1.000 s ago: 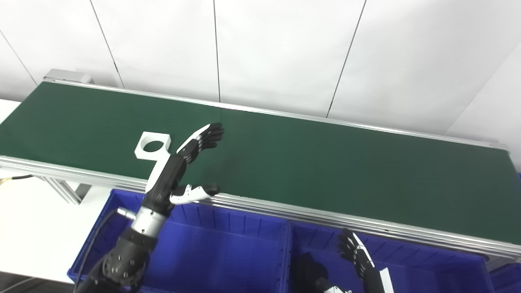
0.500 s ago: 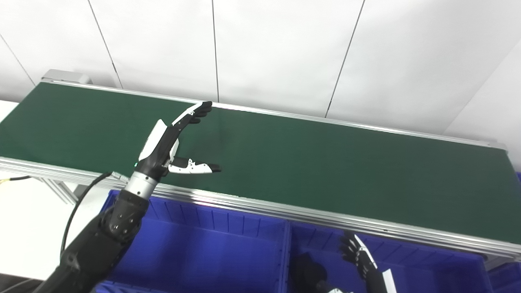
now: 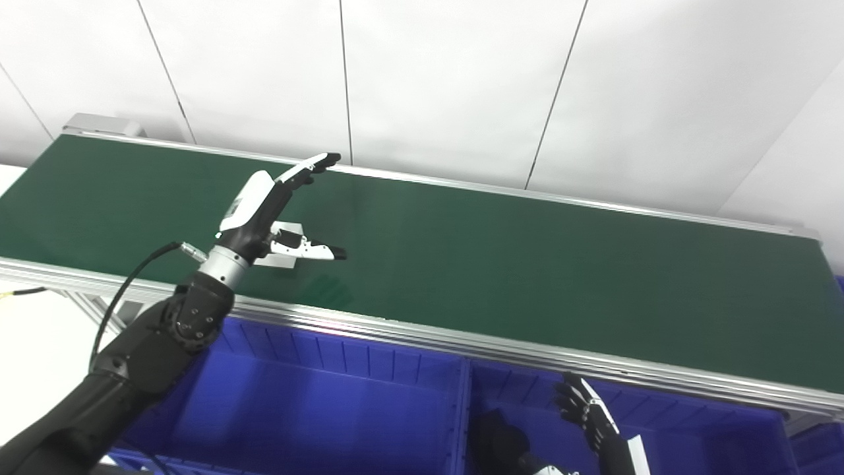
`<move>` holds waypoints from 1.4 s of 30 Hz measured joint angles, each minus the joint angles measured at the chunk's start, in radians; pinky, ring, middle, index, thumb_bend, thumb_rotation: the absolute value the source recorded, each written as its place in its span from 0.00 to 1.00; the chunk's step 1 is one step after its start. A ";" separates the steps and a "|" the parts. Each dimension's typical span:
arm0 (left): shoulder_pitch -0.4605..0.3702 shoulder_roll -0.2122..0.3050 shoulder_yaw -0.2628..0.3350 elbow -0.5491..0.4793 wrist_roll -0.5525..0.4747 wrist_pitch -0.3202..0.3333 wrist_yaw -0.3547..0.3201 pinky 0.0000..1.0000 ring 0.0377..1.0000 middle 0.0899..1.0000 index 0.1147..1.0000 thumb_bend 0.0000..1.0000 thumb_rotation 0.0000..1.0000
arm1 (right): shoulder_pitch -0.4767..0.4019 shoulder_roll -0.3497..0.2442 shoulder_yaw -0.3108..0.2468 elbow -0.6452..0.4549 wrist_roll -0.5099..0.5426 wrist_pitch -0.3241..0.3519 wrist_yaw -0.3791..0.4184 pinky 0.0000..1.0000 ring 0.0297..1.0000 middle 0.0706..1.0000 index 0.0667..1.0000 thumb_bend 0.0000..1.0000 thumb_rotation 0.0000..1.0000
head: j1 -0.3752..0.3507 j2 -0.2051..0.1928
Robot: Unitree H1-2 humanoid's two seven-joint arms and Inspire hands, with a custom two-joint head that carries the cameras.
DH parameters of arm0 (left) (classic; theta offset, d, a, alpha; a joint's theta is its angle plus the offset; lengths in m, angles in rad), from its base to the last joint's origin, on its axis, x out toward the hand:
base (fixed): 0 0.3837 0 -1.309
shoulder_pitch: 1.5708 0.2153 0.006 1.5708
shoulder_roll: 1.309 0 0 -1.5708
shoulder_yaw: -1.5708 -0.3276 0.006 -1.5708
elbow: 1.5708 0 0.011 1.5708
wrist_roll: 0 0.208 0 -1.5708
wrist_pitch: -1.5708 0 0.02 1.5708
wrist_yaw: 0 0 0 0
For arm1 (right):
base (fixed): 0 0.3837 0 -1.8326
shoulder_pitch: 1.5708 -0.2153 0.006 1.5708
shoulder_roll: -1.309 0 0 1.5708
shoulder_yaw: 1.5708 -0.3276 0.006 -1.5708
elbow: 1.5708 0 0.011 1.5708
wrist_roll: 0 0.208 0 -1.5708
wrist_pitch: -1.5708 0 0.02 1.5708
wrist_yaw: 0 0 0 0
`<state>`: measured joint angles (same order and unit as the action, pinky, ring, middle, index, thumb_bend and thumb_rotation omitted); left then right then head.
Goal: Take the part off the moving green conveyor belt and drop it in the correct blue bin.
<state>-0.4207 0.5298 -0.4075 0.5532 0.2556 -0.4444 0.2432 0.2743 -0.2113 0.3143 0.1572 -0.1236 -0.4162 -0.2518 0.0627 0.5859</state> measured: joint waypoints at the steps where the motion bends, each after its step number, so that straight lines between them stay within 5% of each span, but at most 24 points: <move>1: -0.004 0.000 0.007 0.010 0.010 0.000 -0.012 0.81 0.88 0.90 0.89 0.79 0.25 | 0.002 -0.001 -0.005 -0.003 0.011 0.000 0.013 0.87 0.84 0.85 0.91 0.80 0.39 | 0.023 0.002; 8: -0.038 -0.005 0.056 0.087 0.085 0.005 -0.100 0.85 0.91 0.91 0.91 0.84 0.24 | 0.018 -0.002 -0.045 -0.010 0.027 0.000 0.059 0.89 0.86 0.86 0.91 0.79 0.43 | 0.055 0.005; 19: -0.075 -0.051 0.069 0.146 0.150 0.165 -0.269 0.88 0.94 0.93 0.92 0.90 0.12 | 0.018 -0.005 -0.064 -0.010 0.027 0.000 0.090 0.88 0.87 0.85 0.93 0.76 0.45 | 0.086 0.009; 28: -0.133 -0.080 0.049 0.276 0.235 0.153 -0.267 0.89 0.93 0.93 0.92 0.87 0.05 | 0.015 -0.008 -0.062 -0.010 0.010 0.000 0.085 0.86 0.86 0.85 0.93 0.75 0.46 | 0.083 0.009; 34: -0.188 -0.116 0.037 0.374 0.279 0.135 -0.217 0.86 0.93 0.92 0.91 0.76 0.00 | 0.015 -0.008 -0.064 -0.010 0.010 0.000 0.082 0.87 0.87 0.85 0.94 0.77 0.49 | 0.077 0.008; 37: -0.201 -0.135 0.034 0.404 0.298 0.137 -0.171 0.67 0.77 0.84 0.84 0.66 0.00 | 0.021 -0.008 -0.064 -0.010 0.010 0.000 0.081 0.86 0.86 0.85 0.94 0.76 0.49 | 0.077 0.011; 39: -0.205 -0.143 0.031 0.422 0.305 0.129 -0.138 0.46 0.51 0.60 0.73 0.55 0.00 | 0.025 -0.008 -0.064 -0.011 0.010 0.000 0.077 0.85 0.85 0.85 0.93 0.76 0.48 | 0.077 0.012; 41: -0.209 -0.150 0.023 0.431 0.317 0.127 -0.115 0.39 0.39 0.45 0.55 0.50 0.00 | 0.027 -0.008 -0.065 -0.013 0.010 0.000 0.074 0.85 0.85 0.85 0.93 0.76 0.48 | 0.074 0.012; 42: -0.219 -0.155 0.018 0.442 0.325 0.131 -0.104 0.39 0.38 0.44 0.54 0.50 0.00 | 0.027 -0.008 -0.065 -0.013 0.010 0.000 0.074 0.85 0.85 0.85 0.93 0.75 0.48 | 0.074 0.012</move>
<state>-0.6398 0.3748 -0.3892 0.9954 0.5802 -0.3137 0.1390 0.3015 -0.2189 0.2496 0.1446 -0.1133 -0.4164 -0.1779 0.1365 0.5983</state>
